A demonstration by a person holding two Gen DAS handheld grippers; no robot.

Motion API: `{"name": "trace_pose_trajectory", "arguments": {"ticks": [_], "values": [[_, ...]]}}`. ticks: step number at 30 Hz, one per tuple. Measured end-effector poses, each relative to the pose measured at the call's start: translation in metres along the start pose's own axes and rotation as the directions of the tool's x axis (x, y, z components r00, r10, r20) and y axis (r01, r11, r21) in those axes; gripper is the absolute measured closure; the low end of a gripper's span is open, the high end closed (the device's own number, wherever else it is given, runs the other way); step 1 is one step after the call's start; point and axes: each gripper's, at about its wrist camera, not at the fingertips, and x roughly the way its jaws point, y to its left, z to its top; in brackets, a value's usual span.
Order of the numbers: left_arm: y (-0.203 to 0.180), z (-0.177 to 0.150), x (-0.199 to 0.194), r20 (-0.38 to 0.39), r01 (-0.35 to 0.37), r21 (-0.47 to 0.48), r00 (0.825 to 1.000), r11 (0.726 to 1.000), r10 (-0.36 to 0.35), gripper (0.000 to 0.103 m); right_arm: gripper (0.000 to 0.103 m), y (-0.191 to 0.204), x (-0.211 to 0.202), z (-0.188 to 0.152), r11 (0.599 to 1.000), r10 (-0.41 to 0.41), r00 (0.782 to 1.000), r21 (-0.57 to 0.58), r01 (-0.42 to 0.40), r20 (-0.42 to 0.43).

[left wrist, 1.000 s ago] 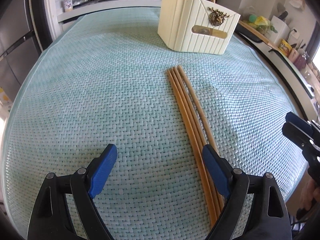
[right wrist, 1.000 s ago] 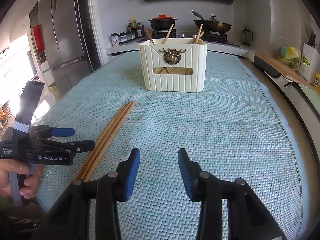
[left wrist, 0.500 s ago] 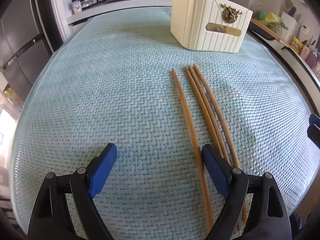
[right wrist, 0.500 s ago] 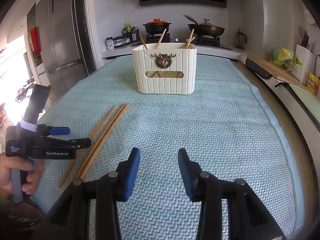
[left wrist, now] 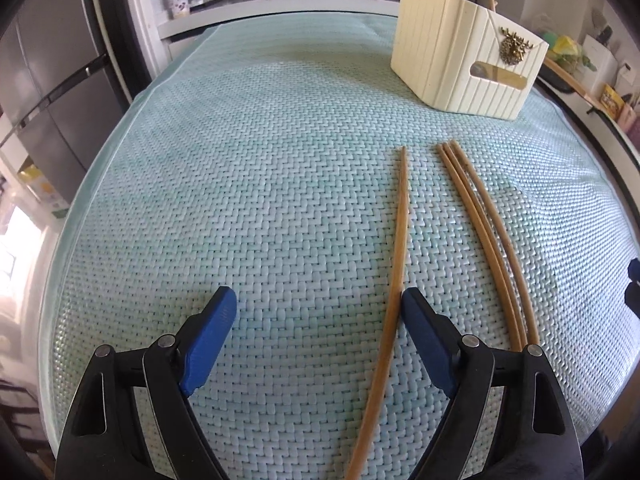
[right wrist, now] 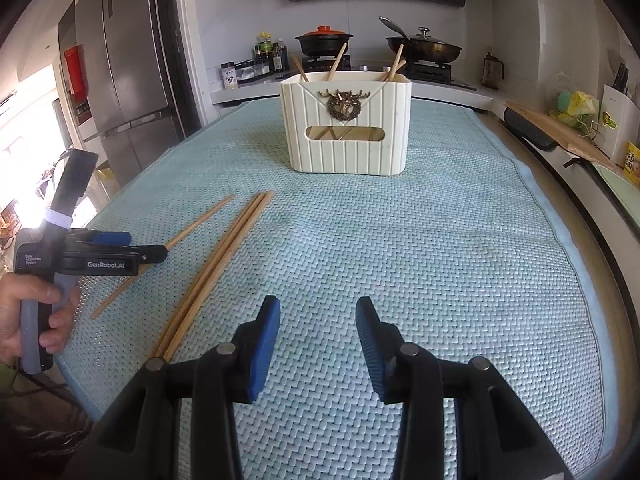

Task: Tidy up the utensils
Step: 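Close the left tool on a single wooden chopstick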

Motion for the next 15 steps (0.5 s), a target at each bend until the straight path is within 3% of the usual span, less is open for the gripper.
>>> {"name": "trace_pose_trajectory", "arguments": {"ticks": [2,4,6,9,15], "values": [[-0.003,0.004,0.002,-0.001,0.008,0.012,1.0,1.0,-0.008,0.02,0.062,0.003,0.002,0.001,1.0,0.013,1.0,0.005,-0.013,-0.007],[-0.004,0.012,0.006,0.002,0.018,0.023,1.0,1.0,-0.018,0.03,0.062,0.005,0.004,0.001,1.0,0.017,1.0,0.002,-0.017,-0.011],[-0.008,0.02,0.008,0.004,0.026,0.039,1.0,0.999,-0.026,0.051,0.062,0.009,0.004,0.0,1.0,0.018,1.0,-0.007,-0.018,-0.016],[-0.014,0.028,0.012,0.001,0.037,0.061,0.999,0.997,-0.037,0.073,0.062,0.011,0.004,-0.002,1.0,0.016,1.0,-0.017,-0.016,-0.018],[-0.016,0.043,0.02,-0.02,0.066,0.061,0.998,0.996,-0.065,0.075,0.062,0.009,0.0,-0.005,1.0,0.006,1.0,-0.019,-0.006,-0.015]]}}
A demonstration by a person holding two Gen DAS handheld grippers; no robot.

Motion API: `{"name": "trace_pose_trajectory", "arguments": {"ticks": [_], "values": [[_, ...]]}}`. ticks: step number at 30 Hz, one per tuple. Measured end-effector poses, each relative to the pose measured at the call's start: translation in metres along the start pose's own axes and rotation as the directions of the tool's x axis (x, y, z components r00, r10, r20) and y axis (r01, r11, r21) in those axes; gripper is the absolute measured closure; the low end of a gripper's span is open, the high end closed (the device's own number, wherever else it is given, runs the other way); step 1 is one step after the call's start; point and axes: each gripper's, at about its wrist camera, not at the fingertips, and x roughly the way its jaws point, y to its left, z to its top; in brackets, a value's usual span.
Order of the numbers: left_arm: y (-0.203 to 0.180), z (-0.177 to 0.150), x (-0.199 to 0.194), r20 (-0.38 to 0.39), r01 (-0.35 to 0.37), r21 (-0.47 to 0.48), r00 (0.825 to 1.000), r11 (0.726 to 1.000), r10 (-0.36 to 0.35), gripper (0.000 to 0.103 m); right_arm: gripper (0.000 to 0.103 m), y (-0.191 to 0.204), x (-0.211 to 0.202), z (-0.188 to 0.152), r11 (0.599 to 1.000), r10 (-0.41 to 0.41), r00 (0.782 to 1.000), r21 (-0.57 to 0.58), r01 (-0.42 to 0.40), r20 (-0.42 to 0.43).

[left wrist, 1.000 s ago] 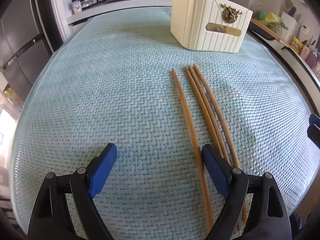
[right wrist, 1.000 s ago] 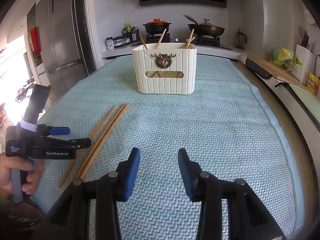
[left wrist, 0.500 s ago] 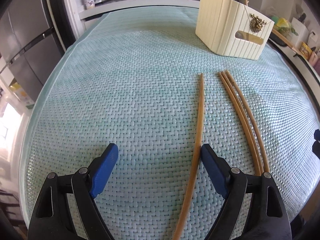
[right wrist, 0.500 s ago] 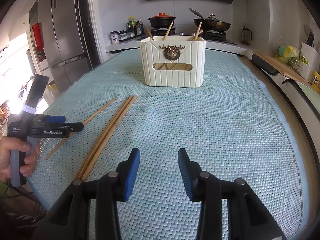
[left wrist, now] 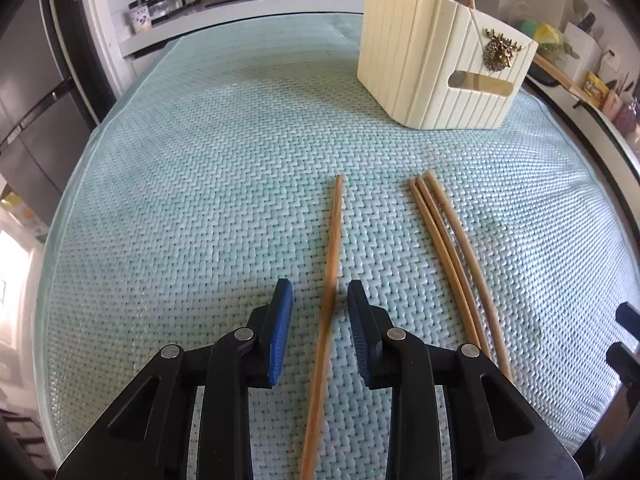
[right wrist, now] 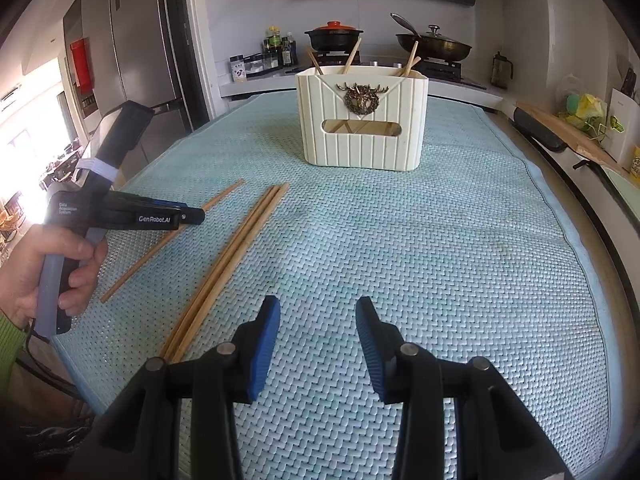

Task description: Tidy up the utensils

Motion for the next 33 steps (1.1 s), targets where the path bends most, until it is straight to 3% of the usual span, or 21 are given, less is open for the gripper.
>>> {"name": "trace_pose_trajectory", "arguments": {"ticks": [1,5,13,21,24,31,33], "values": [[0.001,0.002,0.001,-0.004,0.005,-0.003,1.0,1.0,-0.005,0.076,0.062,-0.001,0.0,0.0,1.0,-0.001,1.0,0.001,0.001,0.0],[0.001,0.008,0.005,-0.009,0.024,-0.005,1.0,1.0,-0.024,0.096,0.062,0.0,0.005,0.003,1.0,0.011,1.0,0.0,-0.011,-0.01],[0.016,0.006,0.005,0.011,0.003,-0.05,1.0,0.999,-0.003,0.098,0.062,0.023,0.037,0.026,0.997,0.076,0.997,-0.009,-0.076,-0.034],[0.04,-0.003,0.002,0.026,-0.009,-0.097,1.0,0.995,0.011,0.098,0.062,0.043,0.072,0.037,0.996,0.082,0.992,0.032,-0.079,-0.092],[0.043,-0.003,0.002,0.032,-0.004,-0.104,0.999,0.995,0.007,0.098,0.063,0.055,0.079,0.036,0.998,0.059,0.992,-0.008,-0.06,-0.108],[0.044,-0.002,0.004,0.043,0.003,-0.112,0.999,0.994,0.002,0.098,0.066,0.069,0.088,0.03,0.986,-0.106,0.987,-0.141,0.09,-0.117],[0.045,-0.002,0.005,0.043,0.002,-0.114,0.999,0.993,0.003,0.098,0.07,0.064,0.085,0.028,0.985,-0.119,0.986,-0.139,0.103,-0.113]]}}
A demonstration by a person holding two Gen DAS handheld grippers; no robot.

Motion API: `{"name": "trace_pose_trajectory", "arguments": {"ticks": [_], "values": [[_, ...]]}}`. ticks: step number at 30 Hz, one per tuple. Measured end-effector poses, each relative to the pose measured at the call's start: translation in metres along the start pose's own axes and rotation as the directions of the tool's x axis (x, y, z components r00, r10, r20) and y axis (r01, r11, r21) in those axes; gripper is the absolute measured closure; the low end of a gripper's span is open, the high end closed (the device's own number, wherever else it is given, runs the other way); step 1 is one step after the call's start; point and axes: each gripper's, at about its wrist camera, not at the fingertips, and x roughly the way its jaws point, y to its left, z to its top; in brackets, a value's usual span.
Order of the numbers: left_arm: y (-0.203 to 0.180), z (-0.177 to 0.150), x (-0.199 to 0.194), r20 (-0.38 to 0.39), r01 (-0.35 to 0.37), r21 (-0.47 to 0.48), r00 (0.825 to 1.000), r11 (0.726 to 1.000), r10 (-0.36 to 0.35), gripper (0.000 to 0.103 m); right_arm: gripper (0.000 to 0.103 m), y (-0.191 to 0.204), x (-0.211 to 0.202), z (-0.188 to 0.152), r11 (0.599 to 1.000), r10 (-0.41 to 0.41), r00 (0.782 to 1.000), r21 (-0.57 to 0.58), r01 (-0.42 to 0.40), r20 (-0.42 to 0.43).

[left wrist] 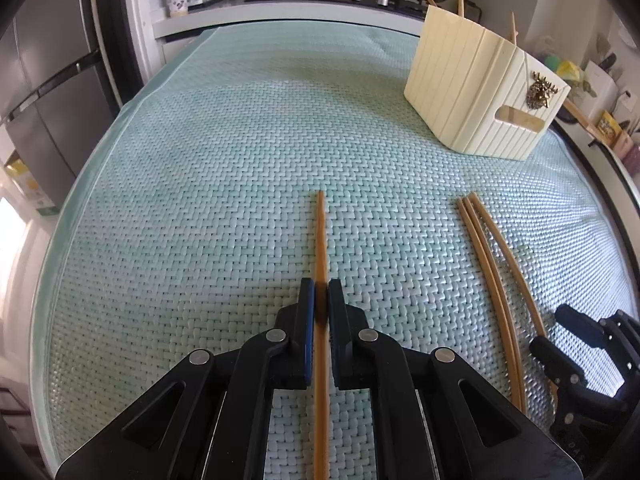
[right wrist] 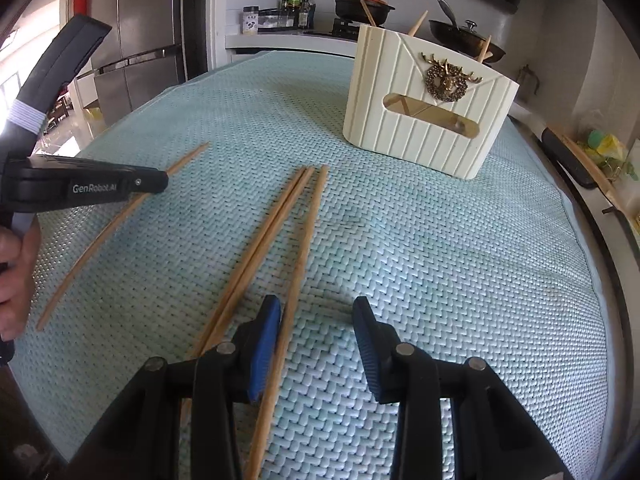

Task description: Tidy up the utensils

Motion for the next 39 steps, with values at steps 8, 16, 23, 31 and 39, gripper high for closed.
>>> {"name": "trace_pose_trajectory", "arguments": {"ticks": [8,16,23,31,39], "values": [[-0.003,-0.008,-0.006,-0.006,-0.002,-0.012,1.0,1.0,0.002,0.098,0.096,-0.053,-0.014,-0.023,0.991,-0.063,0.998,0.116,0.062,0.006],[-0.004,-0.014,-0.012,-0.022,0.044,-0.009,0.999,0.999,-0.044,0.091,0.083,-0.114,-0.027,-0.049,0.974,-0.08,0.996,0.211,0.086,-0.036],[-0.004,-0.023,-0.022,-0.04,0.076,0.019,0.996,0.997,-0.075,0.062,0.063,-0.117,-0.029,-0.041,0.977,-0.018,1.0,0.21,0.02,-0.012],[-0.007,-0.014,-0.014,-0.043,0.038,0.051,0.998,0.998,-0.036,0.063,0.063,-0.106,-0.006,-0.027,0.987,-0.019,0.999,0.158,0.023,-0.025],[-0.011,0.001,-0.005,-0.065,0.02,0.065,0.998,0.998,-0.016,0.088,0.08,-0.115,0.025,0.014,0.991,0.031,0.998,0.134,-0.025,-0.05]]}}
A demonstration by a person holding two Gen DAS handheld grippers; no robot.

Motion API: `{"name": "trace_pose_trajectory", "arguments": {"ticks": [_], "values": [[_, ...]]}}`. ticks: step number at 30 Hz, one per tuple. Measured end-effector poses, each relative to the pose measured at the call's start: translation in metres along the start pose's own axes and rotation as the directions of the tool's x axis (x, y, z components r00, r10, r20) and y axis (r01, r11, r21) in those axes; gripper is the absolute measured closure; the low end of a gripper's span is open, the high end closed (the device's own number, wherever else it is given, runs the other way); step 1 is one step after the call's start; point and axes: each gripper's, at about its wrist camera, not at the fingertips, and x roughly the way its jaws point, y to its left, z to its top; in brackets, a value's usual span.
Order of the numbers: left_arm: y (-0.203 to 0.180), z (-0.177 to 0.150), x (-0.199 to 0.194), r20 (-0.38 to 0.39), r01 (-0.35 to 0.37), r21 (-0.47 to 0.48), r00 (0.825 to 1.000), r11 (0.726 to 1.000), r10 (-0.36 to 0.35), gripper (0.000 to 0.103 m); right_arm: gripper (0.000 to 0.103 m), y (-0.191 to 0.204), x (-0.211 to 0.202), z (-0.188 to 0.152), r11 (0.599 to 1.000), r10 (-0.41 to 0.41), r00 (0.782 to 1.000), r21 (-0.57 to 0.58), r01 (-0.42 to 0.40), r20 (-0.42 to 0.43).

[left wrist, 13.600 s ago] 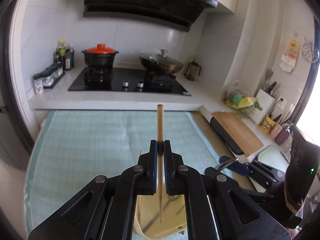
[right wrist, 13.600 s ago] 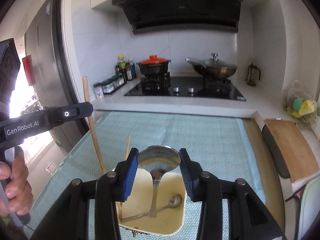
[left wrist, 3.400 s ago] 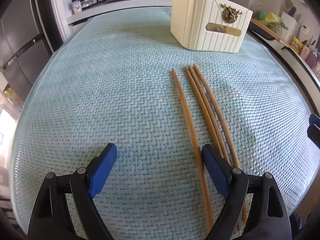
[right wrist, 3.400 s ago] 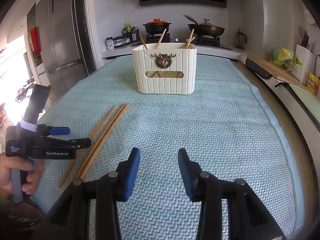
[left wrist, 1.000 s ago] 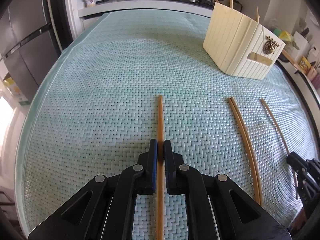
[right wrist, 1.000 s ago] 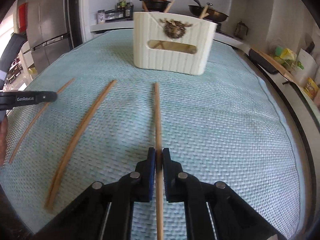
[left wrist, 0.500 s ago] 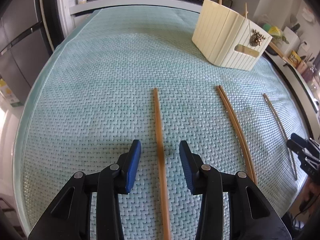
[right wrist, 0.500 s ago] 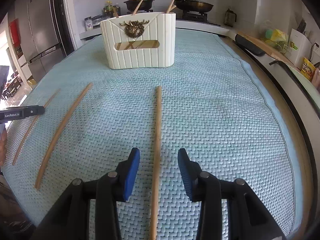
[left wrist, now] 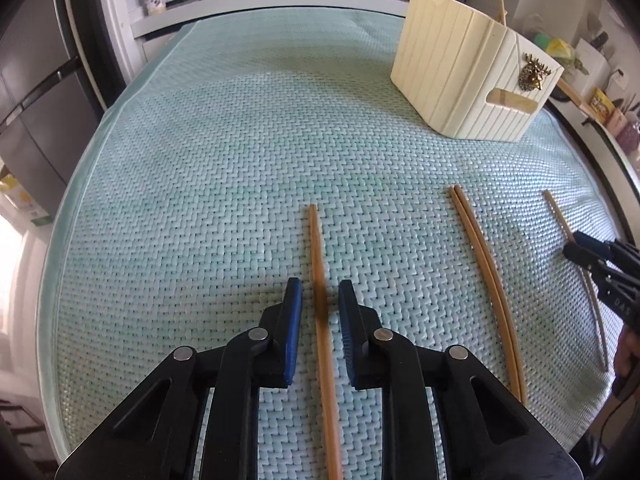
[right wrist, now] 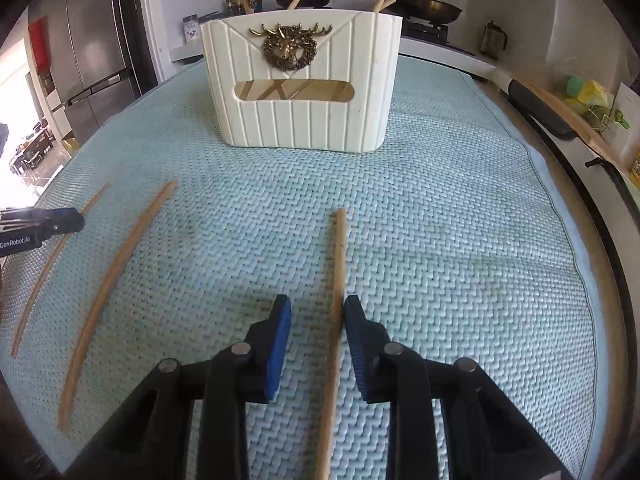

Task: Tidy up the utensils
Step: 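Lift both held chopsticks and carry them over the holder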

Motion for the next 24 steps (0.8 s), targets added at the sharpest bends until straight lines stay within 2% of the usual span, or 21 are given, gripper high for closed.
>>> {"name": "trace_pose_trajectory", "arguments": {"ticks": [2,5,8,11,18,24], "values": [[-0.002,0.001,0.001,0.001,-0.003,0.01,1.0,1.0,0.003,0.092,0.082,-0.002,0.007,0.01,1.0,0.005,1.0,-0.01,-0.005,-0.01],[-0.008,0.002,0.002,0.005,-0.011,0.028,1.0,1.0,0.01,0.097,0.096,-0.004,0.016,0.023,1.0,0.02,0.999,-0.017,-0.021,-0.029],[-0.01,0.005,0.004,0.015,-0.007,0.031,1.0,0.999,0.006,0.098,0.097,-0.009,0.021,0.031,0.999,0.046,0.998,-0.001,-0.046,-0.039],[-0.008,0.009,0.004,0.015,0.012,0.007,1.0,1.0,-0.012,0.099,0.097,-0.019,0.019,0.035,0.993,0.099,0.994,0.062,-0.097,-0.035],[-0.005,0.013,-0.037,0.111,0.067,-0.019,0.992,0.998,-0.064,0.099,0.097,-0.03,-0.037,0.039,0.974,0.183,0.978,0.12,-0.194,0.101],[-0.01,0.015,-0.09,0.217,0.119,-0.021,0.97,0.993,-0.112,0.099,0.097,-0.025,-0.097,0.045,0.962,0.229,0.945,0.093,-0.256,0.232]]}}
